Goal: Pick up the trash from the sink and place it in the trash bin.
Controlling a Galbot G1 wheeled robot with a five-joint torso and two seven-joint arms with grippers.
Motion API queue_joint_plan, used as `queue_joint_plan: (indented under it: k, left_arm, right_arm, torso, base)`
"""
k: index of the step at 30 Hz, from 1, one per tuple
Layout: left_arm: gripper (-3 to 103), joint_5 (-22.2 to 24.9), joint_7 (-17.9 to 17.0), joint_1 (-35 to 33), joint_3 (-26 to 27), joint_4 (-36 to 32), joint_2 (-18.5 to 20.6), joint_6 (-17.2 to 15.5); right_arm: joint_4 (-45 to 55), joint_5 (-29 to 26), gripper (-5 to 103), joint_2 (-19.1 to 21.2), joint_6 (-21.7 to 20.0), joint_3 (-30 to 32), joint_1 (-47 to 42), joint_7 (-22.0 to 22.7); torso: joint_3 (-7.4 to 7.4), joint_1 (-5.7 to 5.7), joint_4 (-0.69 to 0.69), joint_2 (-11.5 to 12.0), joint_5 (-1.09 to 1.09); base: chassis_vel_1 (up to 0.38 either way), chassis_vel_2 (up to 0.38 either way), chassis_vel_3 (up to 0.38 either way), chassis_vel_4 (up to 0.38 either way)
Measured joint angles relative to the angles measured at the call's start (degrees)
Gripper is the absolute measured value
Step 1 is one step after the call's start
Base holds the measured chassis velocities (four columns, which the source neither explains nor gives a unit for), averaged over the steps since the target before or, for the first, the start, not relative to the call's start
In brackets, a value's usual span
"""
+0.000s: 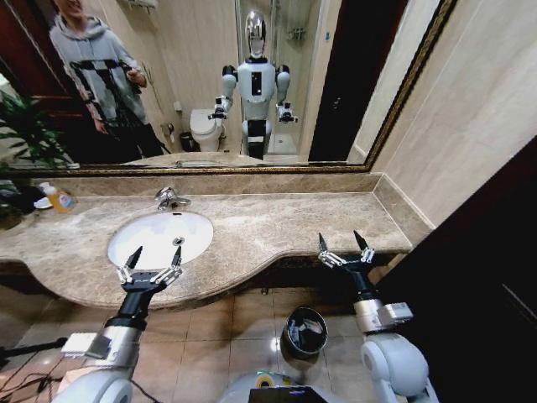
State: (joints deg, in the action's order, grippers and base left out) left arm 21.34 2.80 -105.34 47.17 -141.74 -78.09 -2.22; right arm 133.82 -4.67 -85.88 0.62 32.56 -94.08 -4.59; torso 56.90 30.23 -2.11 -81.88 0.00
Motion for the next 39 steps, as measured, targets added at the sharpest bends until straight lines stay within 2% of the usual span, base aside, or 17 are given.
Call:
queue_joint_plan:
  k: [10,39]
  left_arm:
    - [100,0.0,0.0,0.0,0.0,0.0,0.0,0.0]
    - [100,0.0,0.0,0.0,0.0,0.0,0.0,0.0]
  right_arm:
    - [-3.11,0.86,100,-0.26,0.54,0.08,0.17,-0.09]
    - [-3.15,0.92,100,-0.42,0.54,0.15,0.07,-0.09]
  torso:
    - [0.0,0.0,0.0,0.0,0.01]
    - [0.0,0.0,0.0,0.0,0.0]
  base:
    - [0.0,0.0,0.0,0.0]
    - [0.0,0.0,0.0,0.0]
